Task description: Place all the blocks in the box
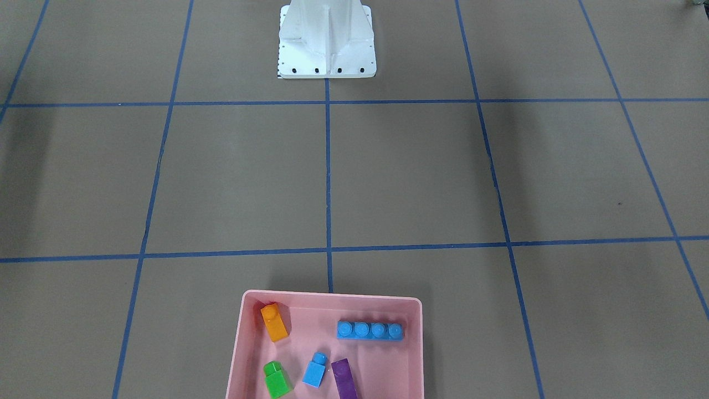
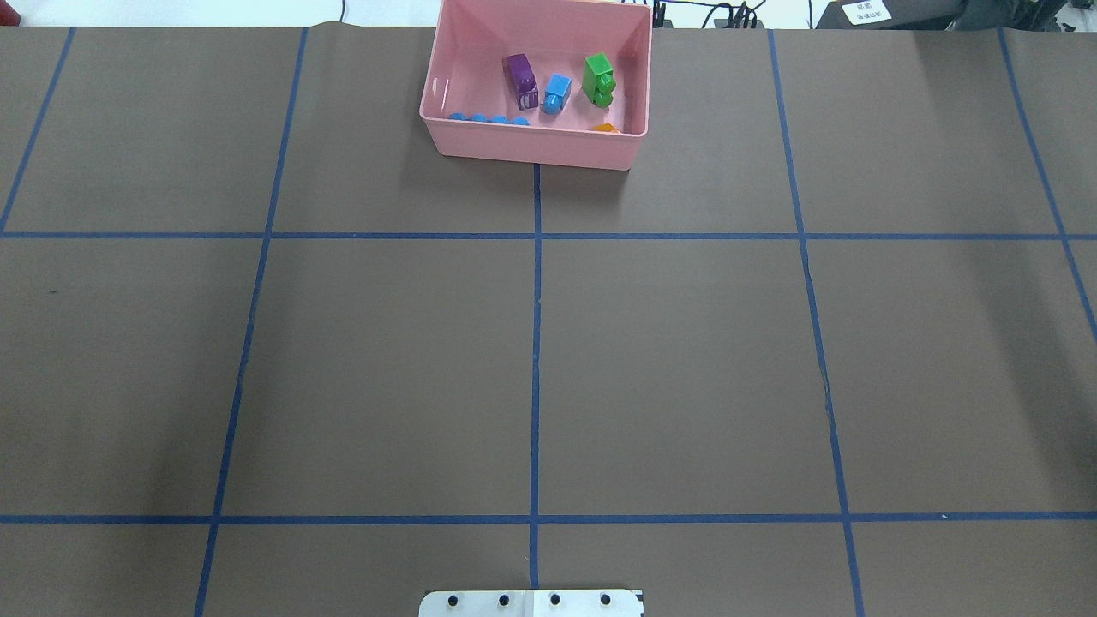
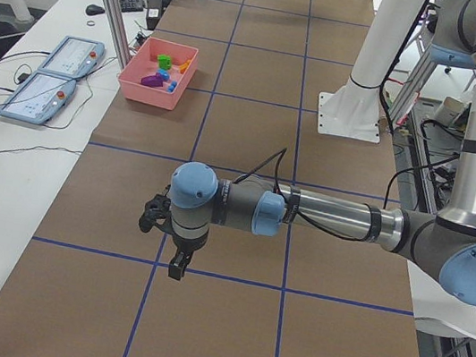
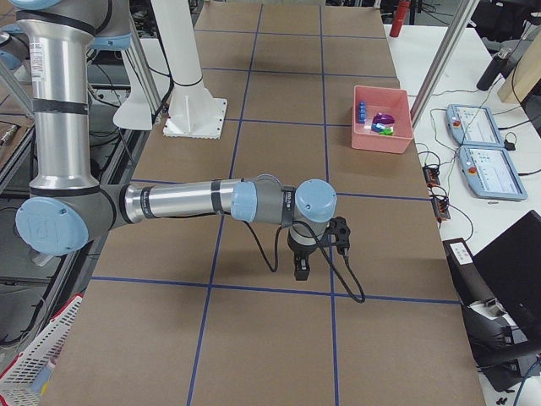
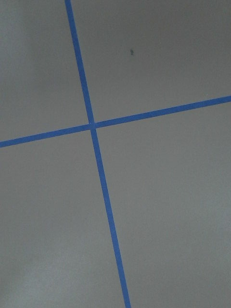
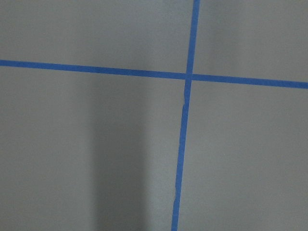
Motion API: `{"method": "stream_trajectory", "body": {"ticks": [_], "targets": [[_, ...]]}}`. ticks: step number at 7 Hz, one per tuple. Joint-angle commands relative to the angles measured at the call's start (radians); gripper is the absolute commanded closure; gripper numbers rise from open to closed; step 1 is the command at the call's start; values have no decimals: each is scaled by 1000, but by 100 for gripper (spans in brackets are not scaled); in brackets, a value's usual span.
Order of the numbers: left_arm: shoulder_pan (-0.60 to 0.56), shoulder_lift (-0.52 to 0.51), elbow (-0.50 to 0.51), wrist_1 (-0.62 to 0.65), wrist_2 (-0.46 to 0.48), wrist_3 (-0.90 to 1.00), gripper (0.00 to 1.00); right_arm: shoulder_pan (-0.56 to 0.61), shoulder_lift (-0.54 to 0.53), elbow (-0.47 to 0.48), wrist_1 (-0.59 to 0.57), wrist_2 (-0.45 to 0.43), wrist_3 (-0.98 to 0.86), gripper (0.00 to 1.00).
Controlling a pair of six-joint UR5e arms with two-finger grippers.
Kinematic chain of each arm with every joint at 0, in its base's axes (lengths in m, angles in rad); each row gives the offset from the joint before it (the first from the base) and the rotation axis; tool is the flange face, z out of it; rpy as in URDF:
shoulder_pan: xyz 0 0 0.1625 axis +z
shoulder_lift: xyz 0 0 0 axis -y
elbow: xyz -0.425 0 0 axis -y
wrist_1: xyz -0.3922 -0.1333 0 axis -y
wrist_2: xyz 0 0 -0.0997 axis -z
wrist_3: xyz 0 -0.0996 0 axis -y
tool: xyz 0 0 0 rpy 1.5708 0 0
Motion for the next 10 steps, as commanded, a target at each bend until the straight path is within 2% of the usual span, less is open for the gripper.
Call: {"method": "stream_trajectory", "body": {"ticks": [1, 2, 10], "targets": [[1, -9, 12, 3, 8, -28, 0, 0, -9, 0, 0, -1, 121, 0], [0, -6, 5, 3, 8, -168, 0, 0, -7, -4, 0, -3, 142, 0], [1, 3, 3, 3, 1, -177, 0, 1, -10, 2, 0, -1, 188, 0]]}}
